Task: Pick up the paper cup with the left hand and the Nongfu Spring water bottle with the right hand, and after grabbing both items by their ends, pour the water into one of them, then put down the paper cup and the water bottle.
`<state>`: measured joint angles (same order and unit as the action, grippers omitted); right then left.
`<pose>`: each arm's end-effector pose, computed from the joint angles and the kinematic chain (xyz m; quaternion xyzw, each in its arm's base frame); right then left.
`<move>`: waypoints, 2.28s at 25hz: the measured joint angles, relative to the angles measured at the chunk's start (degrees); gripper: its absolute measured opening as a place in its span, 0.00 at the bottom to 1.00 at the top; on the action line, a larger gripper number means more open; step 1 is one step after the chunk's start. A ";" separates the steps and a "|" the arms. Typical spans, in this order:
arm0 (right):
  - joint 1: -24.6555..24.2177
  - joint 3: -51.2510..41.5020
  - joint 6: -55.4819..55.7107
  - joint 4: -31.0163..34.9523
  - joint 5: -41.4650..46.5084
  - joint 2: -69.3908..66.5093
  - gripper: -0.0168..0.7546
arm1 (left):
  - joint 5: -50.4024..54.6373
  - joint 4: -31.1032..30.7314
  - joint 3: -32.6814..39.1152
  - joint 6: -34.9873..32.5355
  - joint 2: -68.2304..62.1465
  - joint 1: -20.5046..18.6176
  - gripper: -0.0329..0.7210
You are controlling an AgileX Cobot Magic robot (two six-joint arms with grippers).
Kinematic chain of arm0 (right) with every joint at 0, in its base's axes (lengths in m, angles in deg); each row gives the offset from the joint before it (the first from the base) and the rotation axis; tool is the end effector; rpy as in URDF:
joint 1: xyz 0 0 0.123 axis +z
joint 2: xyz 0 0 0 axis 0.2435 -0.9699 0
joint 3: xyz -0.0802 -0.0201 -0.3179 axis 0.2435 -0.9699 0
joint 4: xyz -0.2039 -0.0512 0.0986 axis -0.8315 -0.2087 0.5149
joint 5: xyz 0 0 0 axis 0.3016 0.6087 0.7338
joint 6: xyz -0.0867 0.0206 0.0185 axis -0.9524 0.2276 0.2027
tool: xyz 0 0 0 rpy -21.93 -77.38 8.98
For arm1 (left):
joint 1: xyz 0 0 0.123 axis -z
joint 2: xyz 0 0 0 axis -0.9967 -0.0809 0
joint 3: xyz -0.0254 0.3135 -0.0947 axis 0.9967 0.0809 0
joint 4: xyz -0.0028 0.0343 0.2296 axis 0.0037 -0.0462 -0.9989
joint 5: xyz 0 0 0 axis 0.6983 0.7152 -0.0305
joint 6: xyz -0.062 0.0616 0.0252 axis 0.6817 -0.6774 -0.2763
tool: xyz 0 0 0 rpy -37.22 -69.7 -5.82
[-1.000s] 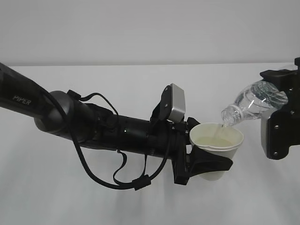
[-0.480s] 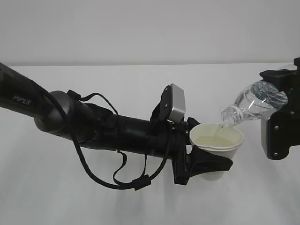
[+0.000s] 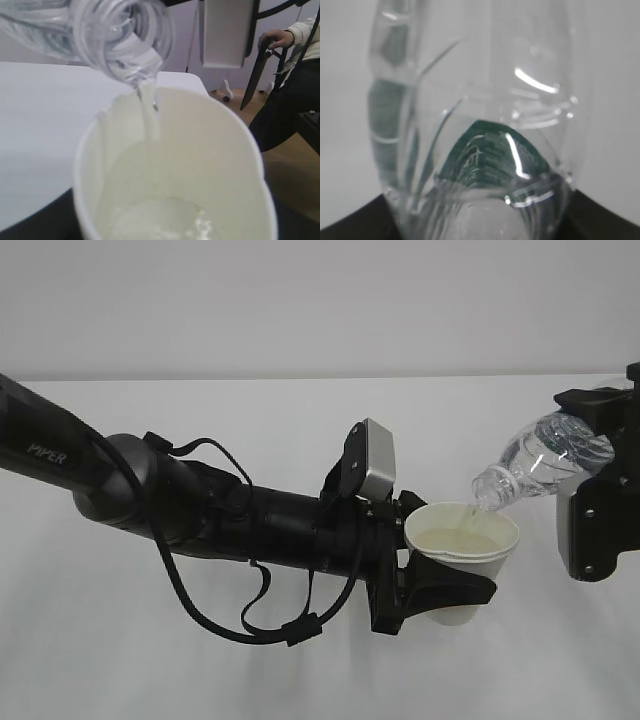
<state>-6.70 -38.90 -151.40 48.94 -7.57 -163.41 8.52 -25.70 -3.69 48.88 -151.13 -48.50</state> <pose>0.2300 0.0399 0.2579 -0.6764 0.4058 -0.4357 0.4335 0.3008 -0.3189 0.1680 0.5278 0.5499 -0.4917 0.4210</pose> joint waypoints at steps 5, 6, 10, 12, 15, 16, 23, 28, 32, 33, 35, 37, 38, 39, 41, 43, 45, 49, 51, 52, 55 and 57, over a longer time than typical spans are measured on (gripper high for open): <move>0.00 0.00 0.00 0.00 0.00 0.00 0.56 | 0.00 0.00 0.00 0.00 0.00 0.00 0.62; 0.00 0.00 0.00 0.00 0.00 0.00 0.56 | 0.00 0.00 0.00 0.00 0.00 0.00 0.62; 0.00 0.00 0.00 0.00 0.00 0.00 0.56 | 0.00 0.00 0.00 0.00 0.00 0.00 0.62; 0.00 0.00 0.00 0.00 0.00 0.00 0.56 | 0.00 0.00 0.00 0.00 0.00 0.00 0.62; 0.00 0.00 0.43 0.00 0.00 0.00 0.56 | 0.00 -0.04 0.00 0.00 0.00 0.00 0.62; 0.00 0.00 0.74 0.00 0.00 0.00 0.56 | 0.00 -0.04 0.00 0.00 0.00 0.00 0.62; 0.00 -0.98 7.30 0.00 -0.25 0.00 0.56 | 0.38 -0.19 -1.17 0.00 0.00 0.00 0.62; 0.00 -1.36 11.47 0.00 -0.72 0.00 0.56 | 0.46 -0.19 -2.04 0.00 0.00 0.00 0.62; 0.00 -1.36 16.42 0.00 -1.09 0.00 0.56 | 2.67 -0.28 -2.04 0.00 0.00 0.00 0.62; 0.00 -1.36 17.60 0.00 -1.19 0.00 0.56 | 3.12 -0.28 -2.04 0.00 0.00 0.00 0.62; 0.00 -1.36 20.41 0.00 -1.38 0.00 0.56 | 3.90 -0.28 -2.04 0.00 0.00 0.00 0.62; 0.00 -1.36 22.83 0.00 -1.59 0.00 0.56 | 4.59 -0.28 -2.04 0.00 0.00 0.00 0.62; 0.00 -1.36 23.84 0.00 -1.74 0.00 0.56 | 4.73 -0.28 -2.04 0.00 0.00 0.00 0.62; 0.00 -1.36 24.90 0.00 -1.87 0.00 0.56 | 4.83 -0.28 -2.04 0.00 0.00 0.00 0.62; 0.00 -1.36 26.72 0.00 -2.63 0.00 0.56 | 4.83 -0.28 -2.04 0.00 0.00 0.00 0.62; 0.00 -1.36 29.02 0.00 -2.93 0.00 0.56 | 4.83 -0.28 -2.04 0.00 0.00 0.00 0.62; 0.00 -1.36 32.31 0.00 -2.98 0.00 0.56 | 4.83 -0.17 -2.04 0.00 0.00 0.00 0.62; 0.00 -1.36 36.54 0.00 -3.91 -0.99 0.56 | 5.07 0.05 -2.04 0.00 0.00 -0.11 0.62; 0.00 -1.36 38.58 0.00 -4.76 -2.24 0.55 | 5.07 0.05 -2.04 -0.22 0.00 -0.33 0.62; 0.00 -1.36 40.46 0.00 -5.31 -2.94 0.55 | 5.07 0.05 -2.04 -0.42 0.00 -0.46 0.62; 0.00 -1.36 45.69 0.00 -7.75 -4.59 0.53 | 5.07 0.05 -2.04 -0.61 0.00 -1.50 0.62; 0.00 -1.80 49.24 0.00 -9.89 -4.96 0.52 | 5.18 0.05 -2.04 -0.61 0.00 -2.14 0.62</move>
<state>-6.70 -40.70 -102.16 48.94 -17.47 -168.37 13.69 -25.66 -5.73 48.27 -151.13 -50.64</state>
